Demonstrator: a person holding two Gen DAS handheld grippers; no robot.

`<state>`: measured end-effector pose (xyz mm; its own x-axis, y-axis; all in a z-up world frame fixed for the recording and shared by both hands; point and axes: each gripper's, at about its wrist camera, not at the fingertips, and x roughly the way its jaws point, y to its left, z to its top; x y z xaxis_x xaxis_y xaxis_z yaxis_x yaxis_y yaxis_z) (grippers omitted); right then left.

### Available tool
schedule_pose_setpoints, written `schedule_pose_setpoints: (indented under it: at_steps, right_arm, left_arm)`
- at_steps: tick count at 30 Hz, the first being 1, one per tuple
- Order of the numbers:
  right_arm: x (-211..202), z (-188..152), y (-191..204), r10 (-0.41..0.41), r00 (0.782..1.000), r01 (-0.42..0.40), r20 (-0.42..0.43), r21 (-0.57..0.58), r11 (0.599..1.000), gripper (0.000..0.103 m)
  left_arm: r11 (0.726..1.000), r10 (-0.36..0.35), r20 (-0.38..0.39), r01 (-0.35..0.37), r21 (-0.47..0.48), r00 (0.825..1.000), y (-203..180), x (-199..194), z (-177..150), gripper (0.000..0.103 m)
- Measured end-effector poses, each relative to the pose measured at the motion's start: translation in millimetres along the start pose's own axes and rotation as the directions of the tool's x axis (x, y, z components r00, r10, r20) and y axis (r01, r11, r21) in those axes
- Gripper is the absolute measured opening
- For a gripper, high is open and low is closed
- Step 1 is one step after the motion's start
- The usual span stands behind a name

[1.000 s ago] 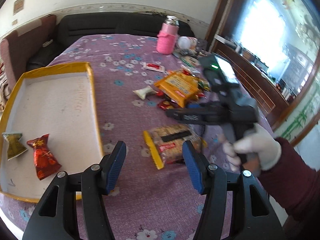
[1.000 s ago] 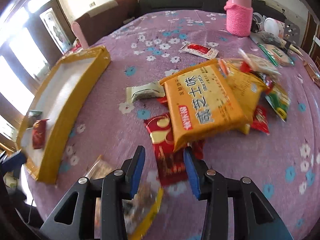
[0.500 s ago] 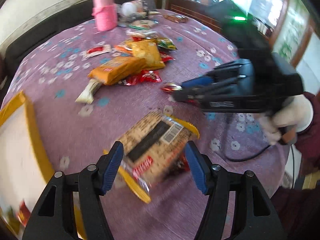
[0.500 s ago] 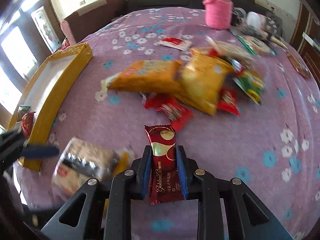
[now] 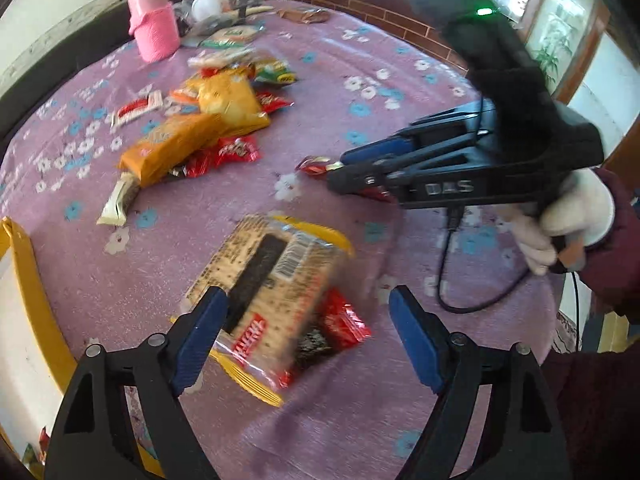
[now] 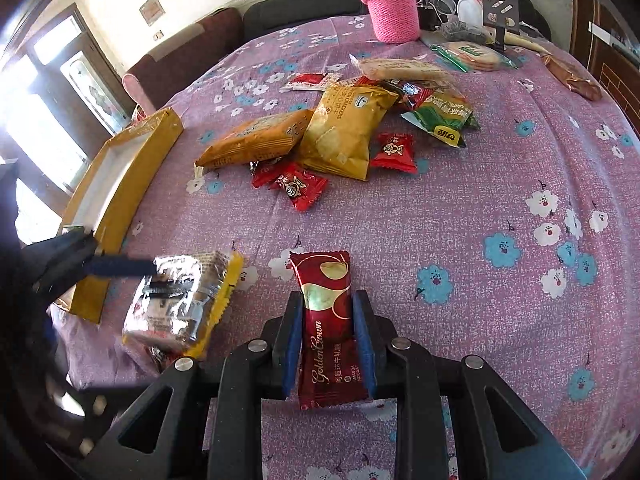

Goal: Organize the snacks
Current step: 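Grasp the red Golden Crown wafer with right tool while left tool grasps cracker pack, then carry wafer and cracker pack to the tray and release both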

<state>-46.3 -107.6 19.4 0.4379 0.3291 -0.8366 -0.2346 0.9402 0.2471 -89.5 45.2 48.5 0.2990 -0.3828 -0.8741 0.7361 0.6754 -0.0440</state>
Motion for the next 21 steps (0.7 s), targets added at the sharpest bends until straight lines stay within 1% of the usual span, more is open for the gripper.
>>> schedule_pose_setpoints:
  at_steps: [3, 6, 8, 11, 14, 16, 17, 18, 20, 21]
  right_arm:
    - [-0.3, -0.5, -1.2, 0.013, 1.000, -0.013, 0.007, 0.007, 1.000, 0.026]
    - [-0.4, -1.3, -0.9, 0.016, 1.000, -0.016, 0.011, 0.006, 1.000, 0.026]
    - [-0.4, -1.6, -2.0, 0.022, 1.000, -0.023, 0.011, 0.008, 1.000, 0.026]
    - [-0.3, -1.1, -3.5, 0.031, 0.999, -0.031, 0.008, 0.010, 0.999, 0.026]
    - [-0.7, -0.2, -4.8, 0.034, 0.999, -0.034, 0.007, 0.008, 0.999, 0.026]
    - [-0.5, -0.1, -4.9, 0.033, 0.999, -0.033, 0.007, 0.008, 0.999, 0.026]
    - [-0.5, -0.1, -4.9, 0.033, 0.999, -0.033, 0.008, 0.007, 0.999, 0.026]
    - [-0.5, -0.1, -4.7, 0.031, 0.999, -0.031, 0.009, 0.007, 0.999, 0.026]
    - [-0.3, -0.2, -3.3, 0.024, 1.000, -0.024, 0.015, 0.003, 1.000, 0.026]
    - [-0.4, -0.3, -2.1, 0.019, 1.000, -0.019, 0.018, 0.001, 1.000, 0.025]
  left_arm:
    - [0.998, 0.061, 0.030, -0.061, 0.002, 0.998, 3.8, -6.6, 6.0, 0.083]
    - [0.997, 0.072, 0.043, -0.072, -0.007, 0.996, 15.4, -5.1, 11.3, 0.083]
    - [0.998, 0.060, 0.017, -0.060, 0.016, 0.998, 19.5, 4.8, 13.5, 0.083]
    - [0.999, 0.007, -0.041, -0.005, 0.039, 0.999, 21.1, 23.8, 14.7, 0.084]
    - [0.999, 0.010, -0.073, -0.006, 0.051, 0.997, 19.7, 37.3, 16.0, 0.084]
    - [0.999, 0.032, -0.087, -0.028, 0.045, 0.996, 17.4, 43.1, 15.6, 0.084]
    - [0.999, 0.040, -0.081, -0.036, 0.041, 0.996, 15.1, 42.6, 15.9, 0.078]
    - [0.999, 0.038, -0.074, -0.036, 0.031, 0.997, 13.0, 40.3, 16.2, 0.075]
    - [0.998, 0.056, -0.058, -0.055, 0.016, 0.997, 8.7, 35.5, 14.9, 0.071]
    - [0.998, 0.060, -0.047, -0.060, 0.008, 0.997, 8.1, 33.3, 13.6, 0.070]
